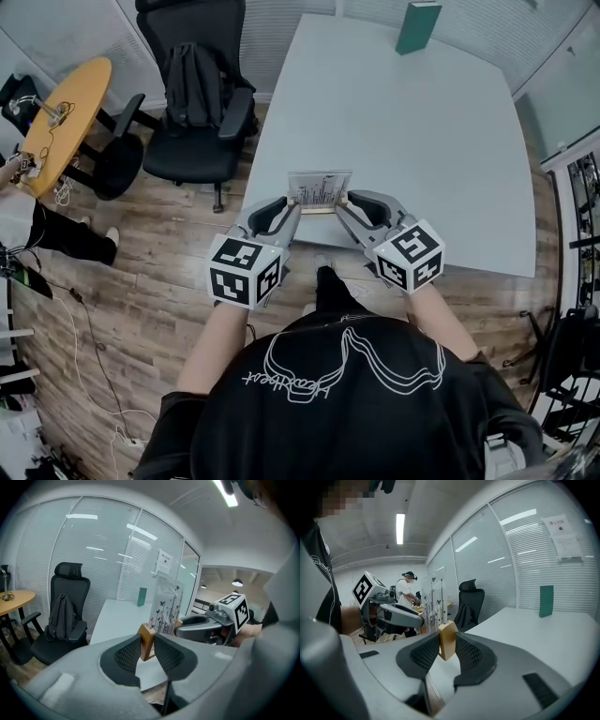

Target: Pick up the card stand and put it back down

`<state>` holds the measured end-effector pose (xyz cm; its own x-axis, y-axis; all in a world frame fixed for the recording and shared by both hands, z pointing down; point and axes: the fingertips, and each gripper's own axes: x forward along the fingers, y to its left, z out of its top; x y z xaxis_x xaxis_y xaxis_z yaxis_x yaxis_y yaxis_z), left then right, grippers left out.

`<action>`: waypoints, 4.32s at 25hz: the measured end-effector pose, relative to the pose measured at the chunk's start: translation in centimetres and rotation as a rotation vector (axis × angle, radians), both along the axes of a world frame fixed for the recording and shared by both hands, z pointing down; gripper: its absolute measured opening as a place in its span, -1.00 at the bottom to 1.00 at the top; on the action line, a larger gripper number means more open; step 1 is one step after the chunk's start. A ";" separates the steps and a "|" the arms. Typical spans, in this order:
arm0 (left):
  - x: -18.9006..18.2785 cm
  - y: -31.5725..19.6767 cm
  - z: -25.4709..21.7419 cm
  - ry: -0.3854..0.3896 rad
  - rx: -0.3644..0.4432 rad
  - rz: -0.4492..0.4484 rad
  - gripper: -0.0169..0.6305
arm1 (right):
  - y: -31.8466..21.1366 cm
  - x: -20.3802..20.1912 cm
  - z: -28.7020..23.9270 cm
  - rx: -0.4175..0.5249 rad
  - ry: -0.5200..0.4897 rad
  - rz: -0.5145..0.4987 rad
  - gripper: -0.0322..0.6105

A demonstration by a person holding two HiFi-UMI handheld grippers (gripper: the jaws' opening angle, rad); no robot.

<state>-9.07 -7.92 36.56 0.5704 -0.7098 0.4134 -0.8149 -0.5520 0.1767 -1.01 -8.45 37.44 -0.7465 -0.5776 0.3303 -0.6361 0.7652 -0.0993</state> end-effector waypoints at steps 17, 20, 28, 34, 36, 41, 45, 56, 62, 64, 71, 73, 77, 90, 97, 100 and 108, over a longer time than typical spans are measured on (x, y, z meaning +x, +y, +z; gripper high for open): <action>-0.4 2.9 -0.9 0.002 0.012 -0.001 -0.66 | 2.9 -0.4 -0.6 0.000 -0.017 0.008 -0.56; -0.8 2.9 -0.9 0.005 0.011 -0.003 -0.66 | 2.8 -0.7 -0.7 0.003 -0.014 0.008 -0.56; -0.9 2.6 -1.3 0.008 0.016 -0.006 -0.66 | 2.4 -0.9 -1.0 0.010 -0.010 0.005 -0.57; -0.8 1.6 -1.3 0.006 0.016 -0.008 -0.66 | 1.5 -0.8 -1.1 0.013 -0.005 0.005 -0.57; -0.9 1.0 -1.2 0.007 0.013 -0.010 -0.66 | 0.9 -0.9 -0.9 0.010 -0.006 0.005 -0.57; -0.8 -1.0 -0.6 0.008 -0.002 -0.013 -0.66 | -1.1 -0.8 -0.4 -0.002 0.000 0.005 -0.57; -0.6 -2.5 0.2 0.004 -0.021 -0.014 -0.65 | -2.6 -0.6 0.3 -0.019 0.008 0.005 -0.57; -0.2 -7.2 3.0 -0.006 -0.087 -0.024 -0.66 | -7.3 -0.3 3.1 -0.068 0.051 -0.009 -0.57; 0.2 -9.4 5.0 -0.004 -0.124 -0.023 -0.66 | -9.5 0.1 5.0 -0.091 0.077 -0.012 -0.58; 0.5 -10.2 5.8 0.000 -0.136 -0.028 -0.66 | -10.4 0.4 5.8 -0.101 0.082 -0.011 -0.58; 0.7 -12.3 9.2 -0.001 -0.203 -0.034 -0.66 | -12.4 0.7 9.0 -0.135 0.110 -0.021 -0.58; 0.7 -12.7 10.1 -0.005 -0.219 -0.035 -0.66 | -12.8 0.6 9.9 -0.149 0.120 -0.023 -0.58; 0.6 -13.3 11.8 -0.017 -0.248 -0.033 -0.66 | -13.6 0.5 11.5 -0.175 0.138 -0.031 -0.58; 0.8 -14.1 15.6 -0.035 -0.310 -0.025 -0.68 | -14.3 0.7 15.1 -0.239 0.180 -0.029 -0.58; 0.8 -14.0 16.8 -0.044 -0.330 -0.025 -0.68 | -14.2 0.7 16.2 -0.248 0.200 -0.031 -0.58; 0.9 -14.0 17.1 -0.045 -0.329 -0.023 -0.68 | -14.1 0.8 16.7 -0.255 0.198 -0.027 -0.58; 1.0 -13.6 17.2 -0.062 -0.311 -0.014 -0.68 | -13.8 0.8 17.1 -0.257 0.203 -0.026 -0.57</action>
<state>-8.12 -21.56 53.78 0.5282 -0.5517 0.6454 -0.8366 -0.4682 0.2845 -0.16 -22.20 54.59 -0.6641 -0.4375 0.6062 -0.6431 0.7478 -0.1649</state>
